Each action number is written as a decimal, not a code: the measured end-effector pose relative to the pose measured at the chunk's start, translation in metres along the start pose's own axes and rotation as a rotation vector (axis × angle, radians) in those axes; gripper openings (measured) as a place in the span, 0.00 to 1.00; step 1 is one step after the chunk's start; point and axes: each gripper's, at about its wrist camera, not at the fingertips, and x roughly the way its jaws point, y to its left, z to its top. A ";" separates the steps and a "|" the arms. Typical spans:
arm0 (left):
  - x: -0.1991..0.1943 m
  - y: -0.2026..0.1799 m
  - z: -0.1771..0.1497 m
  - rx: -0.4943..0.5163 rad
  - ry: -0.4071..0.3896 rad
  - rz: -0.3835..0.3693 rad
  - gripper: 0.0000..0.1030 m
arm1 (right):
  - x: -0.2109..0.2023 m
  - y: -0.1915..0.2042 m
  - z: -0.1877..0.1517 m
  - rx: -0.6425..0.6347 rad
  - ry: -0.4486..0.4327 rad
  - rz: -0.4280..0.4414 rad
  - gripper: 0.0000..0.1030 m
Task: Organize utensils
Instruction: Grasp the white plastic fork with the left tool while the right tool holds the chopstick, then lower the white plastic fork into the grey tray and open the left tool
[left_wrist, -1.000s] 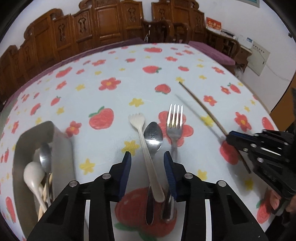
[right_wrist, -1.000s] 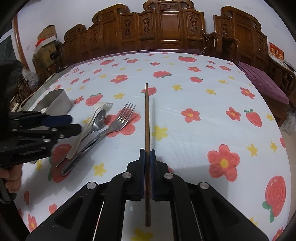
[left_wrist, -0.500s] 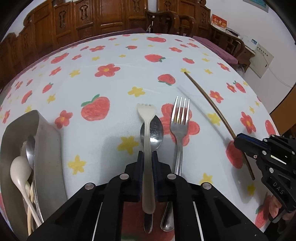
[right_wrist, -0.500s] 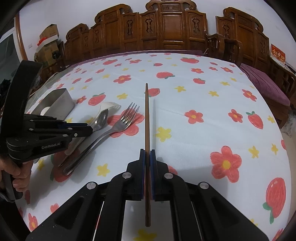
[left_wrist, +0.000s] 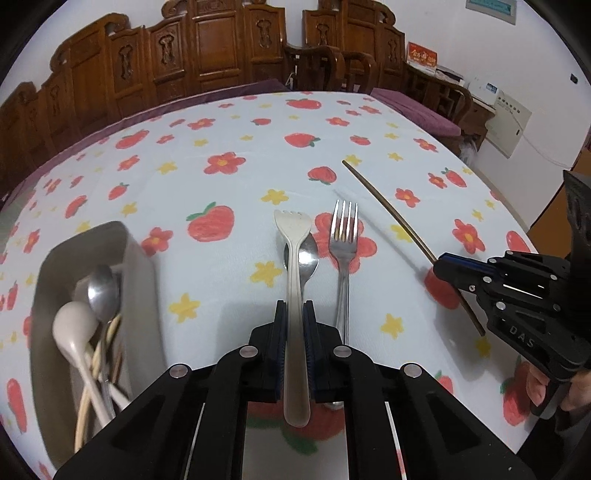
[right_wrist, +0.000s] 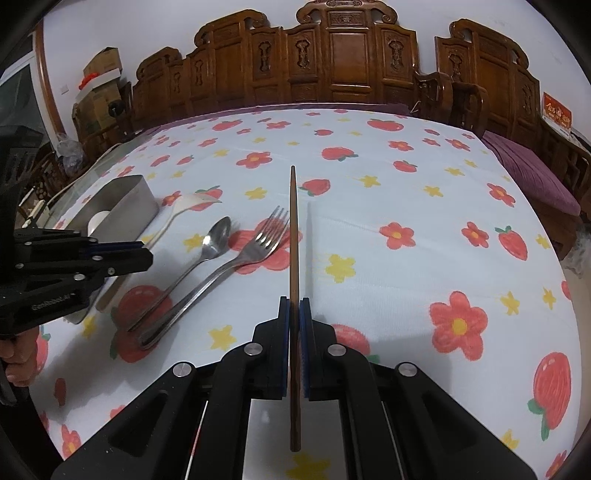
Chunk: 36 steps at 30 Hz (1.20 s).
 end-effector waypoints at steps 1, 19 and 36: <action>-0.005 0.002 -0.001 0.002 -0.005 0.003 0.08 | -0.002 0.002 0.000 -0.002 -0.003 0.002 0.06; -0.062 0.031 -0.007 -0.017 -0.067 0.045 0.08 | -0.036 0.047 0.000 -0.058 -0.060 0.054 0.06; -0.083 0.086 -0.022 -0.082 -0.072 0.115 0.08 | -0.050 0.084 -0.008 -0.088 -0.081 0.098 0.06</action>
